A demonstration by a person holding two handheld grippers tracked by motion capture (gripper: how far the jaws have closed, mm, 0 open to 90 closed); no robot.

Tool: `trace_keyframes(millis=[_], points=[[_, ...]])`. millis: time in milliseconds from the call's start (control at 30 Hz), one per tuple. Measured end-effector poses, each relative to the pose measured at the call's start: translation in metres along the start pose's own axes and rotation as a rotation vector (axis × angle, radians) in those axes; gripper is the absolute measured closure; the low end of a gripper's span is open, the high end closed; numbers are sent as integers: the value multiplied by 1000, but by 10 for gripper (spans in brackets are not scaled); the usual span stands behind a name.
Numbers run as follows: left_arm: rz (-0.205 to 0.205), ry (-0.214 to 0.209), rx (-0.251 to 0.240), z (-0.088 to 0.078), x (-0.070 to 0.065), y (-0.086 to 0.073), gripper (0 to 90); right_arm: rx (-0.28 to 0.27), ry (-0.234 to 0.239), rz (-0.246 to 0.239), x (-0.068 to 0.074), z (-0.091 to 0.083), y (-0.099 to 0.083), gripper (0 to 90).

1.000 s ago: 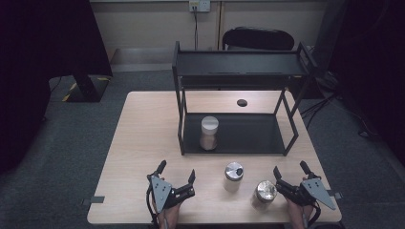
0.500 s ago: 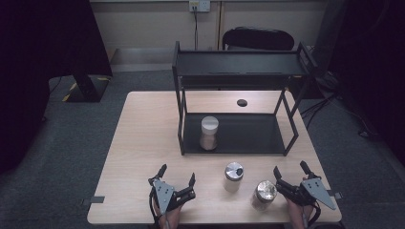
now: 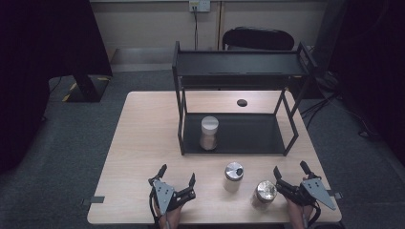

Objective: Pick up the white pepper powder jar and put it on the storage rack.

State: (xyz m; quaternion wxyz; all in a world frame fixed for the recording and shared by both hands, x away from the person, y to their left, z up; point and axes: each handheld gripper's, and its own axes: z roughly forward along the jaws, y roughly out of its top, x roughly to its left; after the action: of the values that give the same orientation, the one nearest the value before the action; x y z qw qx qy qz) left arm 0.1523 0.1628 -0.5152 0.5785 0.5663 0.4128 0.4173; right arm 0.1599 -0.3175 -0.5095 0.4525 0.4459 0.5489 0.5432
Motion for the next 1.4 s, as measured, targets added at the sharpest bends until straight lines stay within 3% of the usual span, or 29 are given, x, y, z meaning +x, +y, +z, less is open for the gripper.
trace_keyframes(millis=[233, 533, 1100, 1333, 1400], points=[[1, 4, 0, 0, -1, 0, 3, 4, -20, 29, 1, -1, 3, 24], [0, 11, 0, 0, -2, 0, 3, 9, -12, 20, 2, -1, 10, 34], [1, 17, 0, 0, -3, 0, 3, -29, -1, 32, 12, -9, 45, 39], [0, 20, 0, 0, -3, 0, 3, -33, 19, 6, 19, -10, 58, 28], [0, 20, 2, 0, -3, 0, 3, -36, 24, 21, 21, -10, 60, 28]])
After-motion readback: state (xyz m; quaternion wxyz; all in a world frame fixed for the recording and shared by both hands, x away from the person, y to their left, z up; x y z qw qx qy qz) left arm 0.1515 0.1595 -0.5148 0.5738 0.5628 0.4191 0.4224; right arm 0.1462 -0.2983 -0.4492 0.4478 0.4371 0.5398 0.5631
